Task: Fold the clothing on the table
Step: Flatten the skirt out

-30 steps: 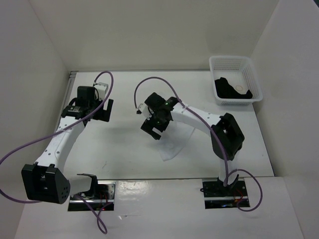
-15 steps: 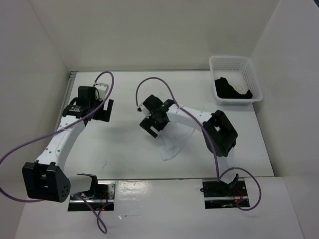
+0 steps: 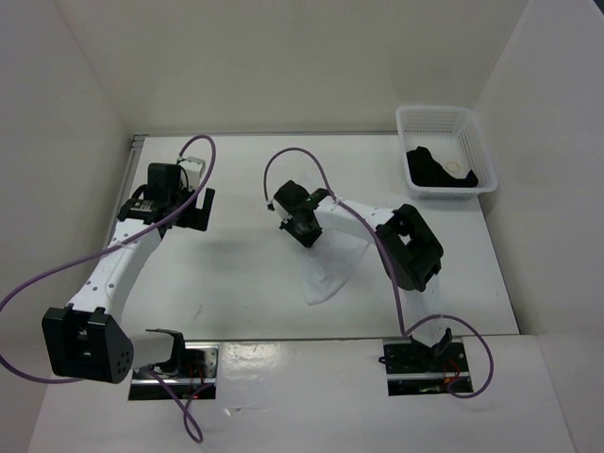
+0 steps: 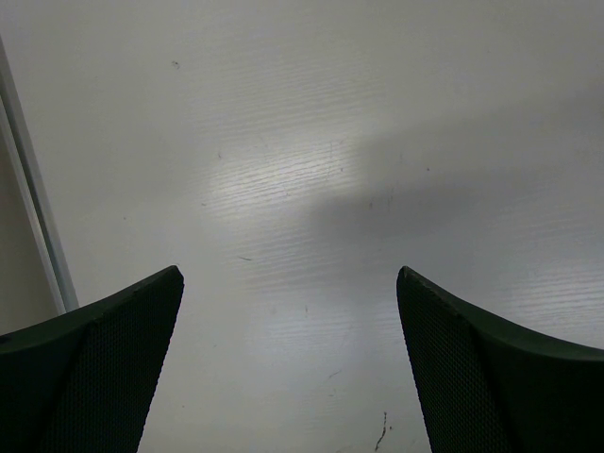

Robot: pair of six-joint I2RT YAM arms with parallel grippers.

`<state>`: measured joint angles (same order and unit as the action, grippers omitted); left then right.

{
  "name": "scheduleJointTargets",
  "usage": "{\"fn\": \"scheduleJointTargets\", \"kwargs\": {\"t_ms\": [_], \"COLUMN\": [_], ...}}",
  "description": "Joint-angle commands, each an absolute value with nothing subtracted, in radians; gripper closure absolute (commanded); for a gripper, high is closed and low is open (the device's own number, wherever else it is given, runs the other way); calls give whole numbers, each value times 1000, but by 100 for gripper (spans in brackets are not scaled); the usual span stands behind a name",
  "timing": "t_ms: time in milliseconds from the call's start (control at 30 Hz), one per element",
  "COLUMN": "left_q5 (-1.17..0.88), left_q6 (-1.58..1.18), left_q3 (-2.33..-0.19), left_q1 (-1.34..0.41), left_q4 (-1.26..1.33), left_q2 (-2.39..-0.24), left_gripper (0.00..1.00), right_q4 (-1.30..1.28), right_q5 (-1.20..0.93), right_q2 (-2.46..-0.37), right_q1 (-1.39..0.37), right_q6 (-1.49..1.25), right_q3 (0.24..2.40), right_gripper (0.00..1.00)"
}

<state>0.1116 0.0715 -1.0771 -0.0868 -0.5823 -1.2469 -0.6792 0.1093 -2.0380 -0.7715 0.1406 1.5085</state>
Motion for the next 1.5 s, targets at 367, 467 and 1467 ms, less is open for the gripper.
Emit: {"fn": "scheduleJointTargets", "kwargs": {"t_ms": [367, 467, 1467], "left_q5": [112, 112, -216], "left_q6": [54, 54, 75], "left_q3": [-1075, -1075, -1201], "left_q1": [-89, -89, -144], "left_q4": [-574, -574, -673], "left_q2": [-1249, -1249, -1600], "left_gripper": [0, 0, 3], "right_q4": [-759, -826, -797], "right_q5": [-196, -254, -132], "right_q2": [-1921, -1887, -1599], "right_q1": [-824, -854, -962], "right_q6": [507, 621, 545], "right_q3": [1421, 1411, 1517], "right_gripper": [100, 100, 1]}}
